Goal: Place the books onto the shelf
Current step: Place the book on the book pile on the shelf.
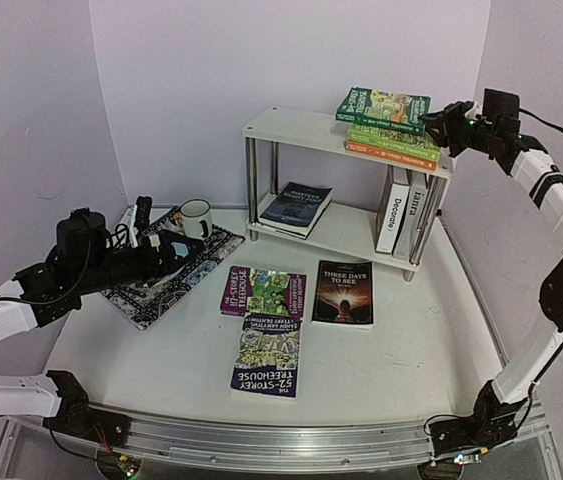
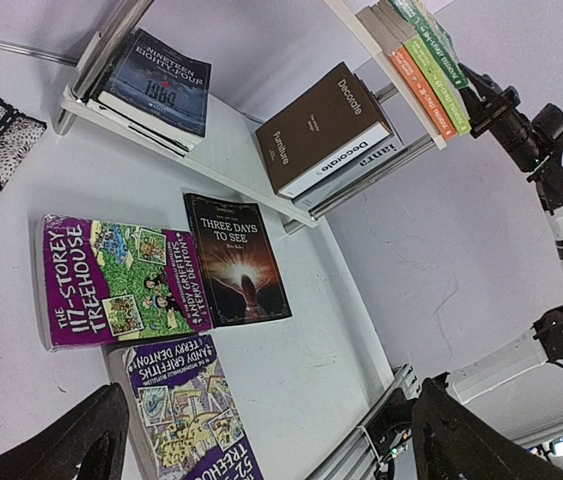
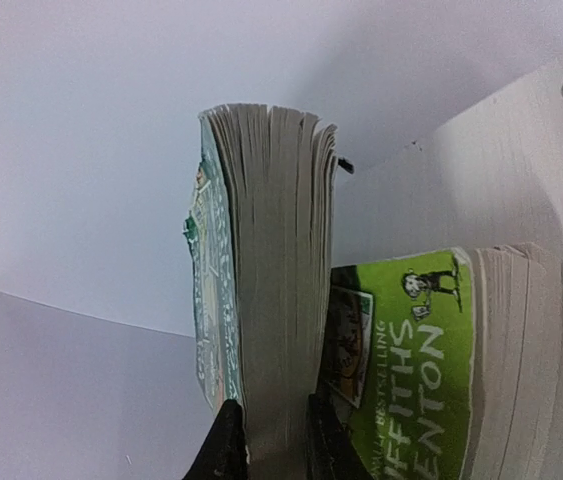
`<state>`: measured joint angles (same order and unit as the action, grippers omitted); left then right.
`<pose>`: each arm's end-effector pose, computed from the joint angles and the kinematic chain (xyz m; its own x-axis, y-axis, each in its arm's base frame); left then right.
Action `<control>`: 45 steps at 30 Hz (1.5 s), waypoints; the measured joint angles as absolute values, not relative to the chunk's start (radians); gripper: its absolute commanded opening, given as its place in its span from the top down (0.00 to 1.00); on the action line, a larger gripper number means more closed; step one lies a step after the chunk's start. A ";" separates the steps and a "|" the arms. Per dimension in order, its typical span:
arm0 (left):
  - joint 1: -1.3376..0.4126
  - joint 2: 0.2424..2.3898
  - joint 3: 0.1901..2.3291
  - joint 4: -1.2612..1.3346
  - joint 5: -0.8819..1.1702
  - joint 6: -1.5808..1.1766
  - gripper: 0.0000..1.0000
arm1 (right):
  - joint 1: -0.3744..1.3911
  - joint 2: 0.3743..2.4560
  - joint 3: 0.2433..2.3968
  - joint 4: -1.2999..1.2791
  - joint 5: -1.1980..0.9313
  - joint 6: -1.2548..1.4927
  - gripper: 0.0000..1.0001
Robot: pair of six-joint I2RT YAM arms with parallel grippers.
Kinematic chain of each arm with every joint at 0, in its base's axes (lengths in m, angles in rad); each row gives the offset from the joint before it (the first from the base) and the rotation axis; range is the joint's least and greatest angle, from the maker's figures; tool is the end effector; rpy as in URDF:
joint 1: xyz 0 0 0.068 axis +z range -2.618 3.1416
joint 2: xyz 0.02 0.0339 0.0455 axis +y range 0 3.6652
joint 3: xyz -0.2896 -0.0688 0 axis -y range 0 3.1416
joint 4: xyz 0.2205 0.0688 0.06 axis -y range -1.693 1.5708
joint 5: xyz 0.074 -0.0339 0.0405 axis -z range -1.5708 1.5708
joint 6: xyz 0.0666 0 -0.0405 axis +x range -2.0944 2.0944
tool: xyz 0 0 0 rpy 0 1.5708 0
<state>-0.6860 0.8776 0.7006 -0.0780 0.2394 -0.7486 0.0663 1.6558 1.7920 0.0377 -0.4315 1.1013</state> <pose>0.1423 -0.1369 0.3215 -0.6827 -0.2956 -0.6682 0.4481 0.5530 -0.7024 0.3847 0.0535 0.5147 -0.3421 0.7891 -0.5101 -0.3672 0.3875 0.8456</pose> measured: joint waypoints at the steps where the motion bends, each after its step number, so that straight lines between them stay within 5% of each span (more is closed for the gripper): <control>1: -0.686 0.878 0.701 -0.078 0.239 -0.749 0.00 | 0.066 1.655 1.779 0.047 -0.432 1.110 1.00; 45: -0.686 0.875 0.698 -0.078 0.240 -0.749 0.00 | 0.028 1.428 1.527 0.107 -0.482 1.148 1.00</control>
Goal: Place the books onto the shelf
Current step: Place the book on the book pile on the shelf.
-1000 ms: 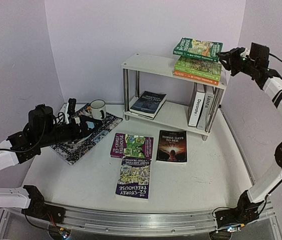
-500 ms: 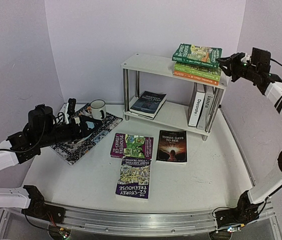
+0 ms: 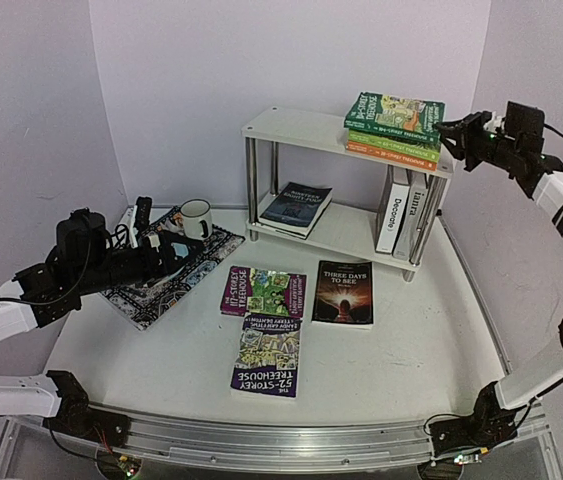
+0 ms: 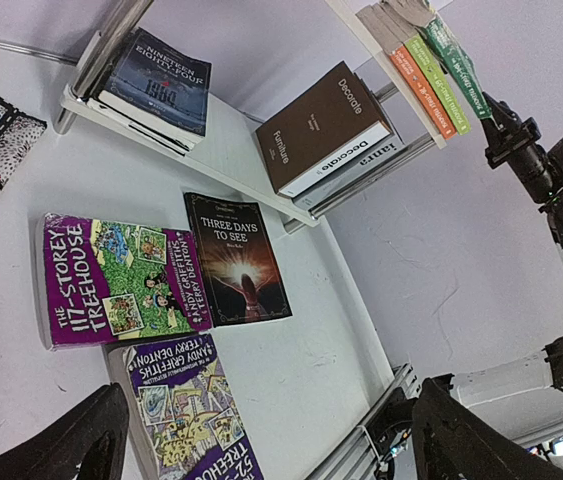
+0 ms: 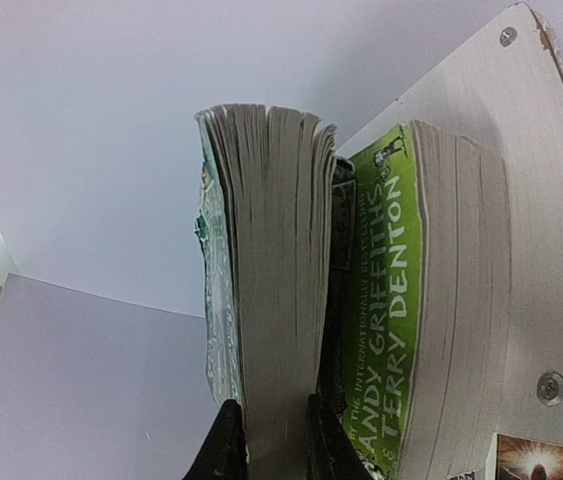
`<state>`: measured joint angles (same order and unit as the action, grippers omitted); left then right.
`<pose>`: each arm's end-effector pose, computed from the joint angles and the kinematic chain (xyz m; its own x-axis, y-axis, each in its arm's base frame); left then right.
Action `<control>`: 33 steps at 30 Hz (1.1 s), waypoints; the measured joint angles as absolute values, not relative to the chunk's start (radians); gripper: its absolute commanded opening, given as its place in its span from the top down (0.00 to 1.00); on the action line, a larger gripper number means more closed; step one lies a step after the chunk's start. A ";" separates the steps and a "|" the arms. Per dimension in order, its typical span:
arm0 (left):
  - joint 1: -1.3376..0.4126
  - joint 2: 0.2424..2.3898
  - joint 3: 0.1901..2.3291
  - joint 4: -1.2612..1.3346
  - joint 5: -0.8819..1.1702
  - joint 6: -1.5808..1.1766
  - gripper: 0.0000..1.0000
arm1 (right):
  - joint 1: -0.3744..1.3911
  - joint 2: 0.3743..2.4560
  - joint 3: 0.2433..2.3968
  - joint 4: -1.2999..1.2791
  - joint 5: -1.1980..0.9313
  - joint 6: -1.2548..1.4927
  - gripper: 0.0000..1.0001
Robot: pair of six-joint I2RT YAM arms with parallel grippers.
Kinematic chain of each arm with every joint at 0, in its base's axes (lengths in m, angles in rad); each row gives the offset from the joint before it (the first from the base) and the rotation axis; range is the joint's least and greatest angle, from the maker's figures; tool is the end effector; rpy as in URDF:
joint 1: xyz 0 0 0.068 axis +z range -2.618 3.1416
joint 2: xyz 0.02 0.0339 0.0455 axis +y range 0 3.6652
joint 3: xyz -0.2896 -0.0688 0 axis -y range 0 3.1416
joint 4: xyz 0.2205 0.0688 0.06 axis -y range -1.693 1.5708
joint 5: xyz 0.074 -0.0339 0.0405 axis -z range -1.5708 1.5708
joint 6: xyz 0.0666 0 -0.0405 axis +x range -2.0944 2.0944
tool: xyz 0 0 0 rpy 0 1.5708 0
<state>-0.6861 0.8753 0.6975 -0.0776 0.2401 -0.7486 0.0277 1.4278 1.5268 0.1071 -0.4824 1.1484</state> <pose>0.1418 -0.1366 0.3209 -0.6832 -0.2950 -0.6680 0.4482 0.5527 -0.7026 0.3214 0.0398 0.5089 -0.3525 0.7986 -0.4879 -0.3827 0.3527 0.8539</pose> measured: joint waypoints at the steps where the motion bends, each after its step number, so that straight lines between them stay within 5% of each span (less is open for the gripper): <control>1: -0.686 0.875 0.698 -0.078 0.240 -0.749 0.00 | 0.027 1.428 1.523 0.107 -0.482 1.148 1.00; 33: -0.686 0.884 0.698 -0.077 0.240 -0.748 0.00 | 0.015 1.393 1.465 0.136 -0.451 1.119 1.00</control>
<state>-0.6857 0.8845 0.6975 -0.0772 0.2405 -0.7483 0.0154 1.3930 1.4651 0.1362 -0.4514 1.1187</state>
